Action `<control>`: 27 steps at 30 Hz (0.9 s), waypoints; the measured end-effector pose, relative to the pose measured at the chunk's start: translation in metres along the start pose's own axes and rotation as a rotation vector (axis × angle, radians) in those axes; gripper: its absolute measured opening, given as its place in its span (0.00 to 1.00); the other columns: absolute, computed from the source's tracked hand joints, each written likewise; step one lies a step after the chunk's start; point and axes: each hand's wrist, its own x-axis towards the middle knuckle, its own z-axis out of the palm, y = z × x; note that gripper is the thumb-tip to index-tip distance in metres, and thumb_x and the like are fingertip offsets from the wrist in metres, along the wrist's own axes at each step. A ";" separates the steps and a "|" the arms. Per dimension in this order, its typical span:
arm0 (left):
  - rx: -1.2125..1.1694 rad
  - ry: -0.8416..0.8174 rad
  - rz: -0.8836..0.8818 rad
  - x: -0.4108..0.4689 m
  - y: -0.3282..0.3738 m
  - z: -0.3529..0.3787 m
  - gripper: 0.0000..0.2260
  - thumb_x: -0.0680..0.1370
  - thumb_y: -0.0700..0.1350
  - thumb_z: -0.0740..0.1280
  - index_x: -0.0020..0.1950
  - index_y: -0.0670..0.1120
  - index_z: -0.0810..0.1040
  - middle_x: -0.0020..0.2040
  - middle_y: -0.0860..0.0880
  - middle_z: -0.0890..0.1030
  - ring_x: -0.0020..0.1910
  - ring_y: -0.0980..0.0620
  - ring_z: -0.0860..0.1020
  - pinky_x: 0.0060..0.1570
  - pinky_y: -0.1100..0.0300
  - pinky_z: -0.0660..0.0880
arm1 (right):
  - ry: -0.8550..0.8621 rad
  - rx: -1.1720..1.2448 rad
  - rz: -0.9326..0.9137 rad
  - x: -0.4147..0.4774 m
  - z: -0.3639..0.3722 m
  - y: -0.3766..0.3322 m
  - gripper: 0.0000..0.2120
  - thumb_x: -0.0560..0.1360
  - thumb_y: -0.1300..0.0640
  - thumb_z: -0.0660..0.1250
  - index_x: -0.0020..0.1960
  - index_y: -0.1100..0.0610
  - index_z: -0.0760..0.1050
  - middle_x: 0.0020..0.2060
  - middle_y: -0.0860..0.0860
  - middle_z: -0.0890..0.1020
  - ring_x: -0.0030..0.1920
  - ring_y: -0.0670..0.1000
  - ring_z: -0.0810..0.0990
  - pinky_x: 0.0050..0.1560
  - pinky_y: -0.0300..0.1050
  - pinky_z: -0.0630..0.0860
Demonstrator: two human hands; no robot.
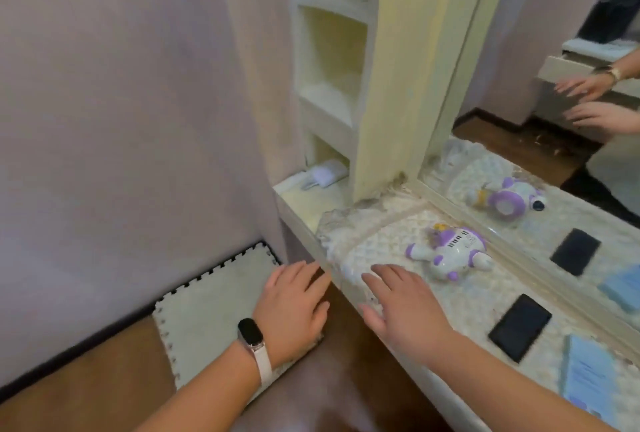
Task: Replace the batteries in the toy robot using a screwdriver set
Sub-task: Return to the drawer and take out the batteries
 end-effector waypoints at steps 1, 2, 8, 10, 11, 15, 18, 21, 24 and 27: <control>0.023 0.015 -0.042 -0.017 -0.017 -0.008 0.18 0.73 0.55 0.62 0.61 0.52 0.78 0.59 0.50 0.81 0.57 0.48 0.79 0.56 0.50 0.77 | -0.006 -0.007 -0.045 0.010 0.003 -0.021 0.22 0.72 0.41 0.61 0.59 0.52 0.78 0.56 0.50 0.81 0.57 0.55 0.79 0.54 0.51 0.77; 0.044 0.023 -0.087 -0.032 -0.032 -0.014 0.19 0.73 0.55 0.61 0.60 0.52 0.79 0.59 0.50 0.82 0.57 0.48 0.79 0.55 0.51 0.77 | -0.006 -0.009 -0.087 0.020 0.006 -0.041 0.22 0.72 0.41 0.60 0.60 0.51 0.77 0.57 0.50 0.80 0.58 0.55 0.78 0.55 0.51 0.76; 0.094 0.048 -0.357 -0.126 -0.113 -0.042 0.18 0.74 0.57 0.62 0.61 0.53 0.80 0.61 0.50 0.81 0.59 0.48 0.79 0.58 0.50 0.76 | -0.001 0.001 -0.312 0.063 0.025 -0.153 0.21 0.72 0.40 0.61 0.59 0.51 0.77 0.55 0.49 0.80 0.58 0.54 0.78 0.54 0.50 0.76; 0.117 0.064 -0.455 -0.154 -0.135 -0.052 0.19 0.74 0.57 0.61 0.60 0.53 0.80 0.61 0.51 0.81 0.59 0.49 0.78 0.59 0.51 0.74 | -0.006 0.017 -0.390 0.075 0.029 -0.187 0.22 0.72 0.40 0.61 0.60 0.51 0.76 0.56 0.50 0.79 0.58 0.54 0.78 0.54 0.50 0.76; 0.130 0.073 -0.496 -0.165 -0.144 -0.057 0.19 0.74 0.57 0.61 0.60 0.53 0.80 0.61 0.51 0.81 0.59 0.49 0.79 0.60 0.51 0.72 | -0.009 0.021 -0.423 0.081 0.030 -0.202 0.22 0.72 0.41 0.61 0.60 0.52 0.76 0.57 0.50 0.79 0.58 0.55 0.77 0.54 0.51 0.76; 0.146 0.095 -0.653 -0.204 -0.169 -0.074 0.20 0.74 0.57 0.59 0.61 0.52 0.80 0.62 0.49 0.81 0.60 0.47 0.80 0.61 0.48 0.75 | 0.013 0.011 -0.564 0.102 0.031 -0.254 0.22 0.72 0.40 0.60 0.59 0.52 0.76 0.56 0.50 0.80 0.57 0.54 0.78 0.53 0.49 0.76; 0.133 0.120 -0.762 -0.229 -0.182 -0.082 0.20 0.75 0.57 0.60 0.62 0.52 0.80 0.63 0.49 0.81 0.61 0.46 0.79 0.61 0.46 0.75 | -0.010 0.027 -0.646 0.118 0.040 -0.283 0.22 0.72 0.41 0.59 0.59 0.51 0.76 0.56 0.50 0.80 0.57 0.54 0.79 0.54 0.50 0.76; 0.166 0.138 -0.860 -0.249 -0.195 -0.087 0.20 0.74 0.56 0.60 0.61 0.51 0.81 0.63 0.49 0.81 0.61 0.46 0.79 0.61 0.47 0.75 | -0.019 0.053 -0.716 0.135 0.051 -0.309 0.21 0.73 0.41 0.59 0.59 0.52 0.77 0.56 0.50 0.80 0.57 0.55 0.79 0.54 0.50 0.77; 0.179 0.143 -0.940 -0.263 -0.209 -0.095 0.20 0.75 0.56 0.59 0.61 0.52 0.80 0.63 0.48 0.81 0.61 0.46 0.79 0.60 0.47 0.74 | -0.020 0.077 -0.803 0.156 0.062 -0.334 0.21 0.73 0.41 0.59 0.58 0.52 0.77 0.55 0.50 0.80 0.54 0.54 0.79 0.52 0.49 0.77; 0.198 0.133 -1.028 -0.271 -0.223 -0.105 0.20 0.76 0.56 0.59 0.64 0.51 0.79 0.65 0.48 0.79 0.63 0.46 0.78 0.63 0.45 0.74 | -0.036 0.101 -0.875 0.181 0.073 -0.359 0.21 0.73 0.41 0.58 0.58 0.52 0.78 0.53 0.49 0.81 0.52 0.55 0.80 0.49 0.49 0.78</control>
